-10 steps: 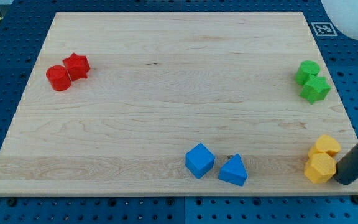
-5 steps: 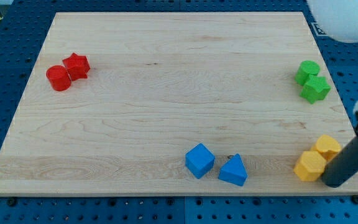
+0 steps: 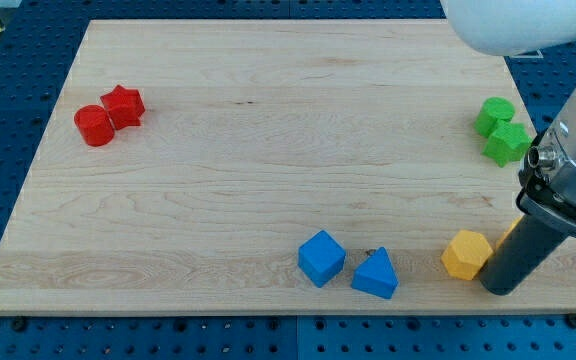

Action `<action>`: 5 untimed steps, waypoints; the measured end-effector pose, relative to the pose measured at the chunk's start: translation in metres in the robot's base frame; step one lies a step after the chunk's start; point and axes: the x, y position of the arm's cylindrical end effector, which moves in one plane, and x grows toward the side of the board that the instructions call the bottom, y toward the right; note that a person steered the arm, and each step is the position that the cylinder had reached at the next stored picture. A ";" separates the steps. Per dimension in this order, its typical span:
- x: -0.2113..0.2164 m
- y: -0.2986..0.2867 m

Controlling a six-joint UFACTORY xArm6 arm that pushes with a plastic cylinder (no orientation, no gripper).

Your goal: Separate the yellow blocks

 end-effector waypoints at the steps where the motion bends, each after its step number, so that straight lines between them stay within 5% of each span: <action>1: 0.000 -0.004; 5: -0.014 -0.019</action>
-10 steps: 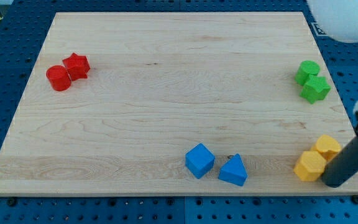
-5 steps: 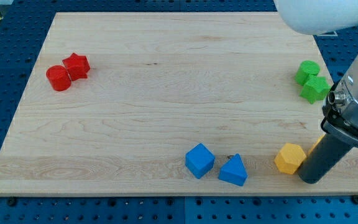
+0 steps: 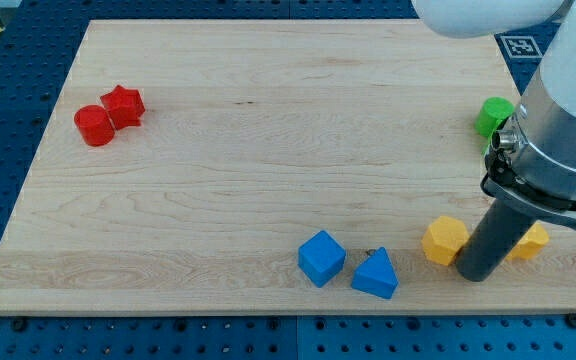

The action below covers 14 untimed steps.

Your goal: Separate the yellow blocks

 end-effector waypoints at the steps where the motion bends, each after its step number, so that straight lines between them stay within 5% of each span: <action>1: 0.000 0.000; 14: -0.023 -0.023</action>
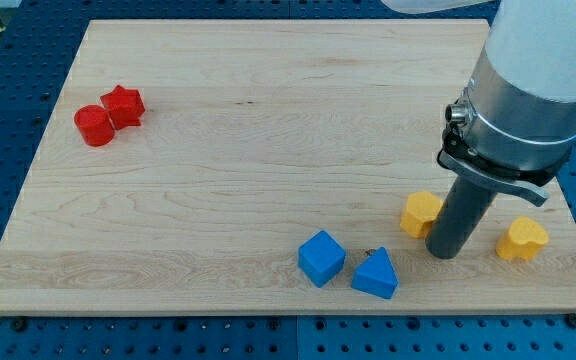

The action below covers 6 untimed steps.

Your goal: Separate the yellow blocks

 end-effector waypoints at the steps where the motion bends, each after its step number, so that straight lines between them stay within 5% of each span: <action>1: 0.000 0.004; 6: -0.030 -0.013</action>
